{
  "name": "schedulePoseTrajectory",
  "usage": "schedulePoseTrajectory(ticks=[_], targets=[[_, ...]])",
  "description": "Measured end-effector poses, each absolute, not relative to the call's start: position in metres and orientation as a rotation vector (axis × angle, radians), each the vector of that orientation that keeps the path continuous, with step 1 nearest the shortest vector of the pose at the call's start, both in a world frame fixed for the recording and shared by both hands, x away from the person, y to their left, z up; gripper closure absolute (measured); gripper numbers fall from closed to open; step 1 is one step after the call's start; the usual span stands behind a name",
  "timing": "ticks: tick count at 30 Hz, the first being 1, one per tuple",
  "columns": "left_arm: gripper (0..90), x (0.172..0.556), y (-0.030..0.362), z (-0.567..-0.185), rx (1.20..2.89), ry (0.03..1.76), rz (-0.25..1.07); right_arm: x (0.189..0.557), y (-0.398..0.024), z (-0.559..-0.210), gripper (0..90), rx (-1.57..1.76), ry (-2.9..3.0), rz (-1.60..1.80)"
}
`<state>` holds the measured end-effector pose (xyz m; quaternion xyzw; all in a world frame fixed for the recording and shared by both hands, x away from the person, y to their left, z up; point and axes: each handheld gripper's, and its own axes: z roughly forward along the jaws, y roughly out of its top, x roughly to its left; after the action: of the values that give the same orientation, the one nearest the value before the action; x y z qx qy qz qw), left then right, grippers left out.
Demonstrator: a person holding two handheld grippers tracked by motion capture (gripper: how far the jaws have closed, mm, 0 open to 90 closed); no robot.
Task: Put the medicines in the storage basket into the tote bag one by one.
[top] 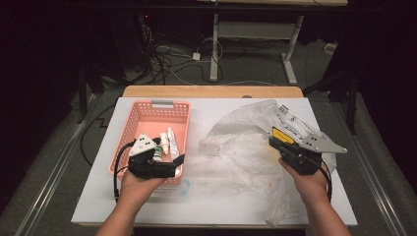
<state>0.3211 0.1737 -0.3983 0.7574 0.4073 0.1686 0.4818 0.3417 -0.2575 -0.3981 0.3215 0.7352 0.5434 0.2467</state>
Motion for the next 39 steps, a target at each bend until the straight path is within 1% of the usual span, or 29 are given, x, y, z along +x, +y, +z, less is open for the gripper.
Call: schedulePoseTrajectory(ticks=[3, 8, 15, 19, 22, 26, 29, 32, 33, 35, 36, 39], targets=[[0.0, 0.332, 0.17, -0.391, 1.857, 1.005, 0.383, 0.341, -0.258, -0.397, 90.0, 0.884, 2.004, 1.487], [0.0, 0.353, 0.165, -0.384, 1.851, 1.009, 0.393, 0.341, -0.257, -0.397, 90.0, 0.88, 2.003, 1.484], [0.0, 0.387, 0.167, -0.383, 1.898, 1.098, 0.42, 0.34, -0.257, -0.399, 90.0, 0.877, 2.014, 1.478], [3.8, 0.408, 0.17, -0.388, 1.935, 1.156, 0.409, 0.34, -0.26, -0.397, 90.0, 0.883, 2.002, 1.492], [12.6, 0.422, 0.175, -0.392, 1.938, 1.196, 0.387, 0.341, -0.261, -0.397, 90.0, 0.882, 2.001, 1.488], [29.8, 0.437, 0.18, -0.398, 1.963, 1.259, 0.365, 0.342, -0.262, -0.398, 90.0, 0.889, 2.001, 1.494], [48.5, 0.447, 0.183, -0.404, 1.967, 1.298, 0.299, 0.342, -0.262, -0.398, 90.0, 0.886, 2.006, 1.491], [67.6, 0.455, 0.182, -0.41, 2.017, 1.342, 0.324, 0.341, -0.261, -0.398, 90.0, 0.89, 2.007, 1.494], [75.0, 0.458, 0.183, -0.412, 2.026, 1.363, 0.308, 0.341, -0.26, -0.398, 90.0, 0.885, 2.009, 1.493], [86.1, 0.465, 0.184, -0.419, 2.038, 1.408, 0.305, 0.341, -0.26, -0.398, 90.0, 0.879, 2.01, 1.493], [87.8, 0.468, 0.186, -0.422, 2.045, 1.436, 0.3, 0.341, -0.259, -0.398, 90.0, 0.878, 2.011, 1.492], [87.9, 0.476, 0.192, -0.431, 2.044, 1.495, 0.306, 0.341, -0.258, -0.398, 90.0, 0.877, 2.015, 1.495]])
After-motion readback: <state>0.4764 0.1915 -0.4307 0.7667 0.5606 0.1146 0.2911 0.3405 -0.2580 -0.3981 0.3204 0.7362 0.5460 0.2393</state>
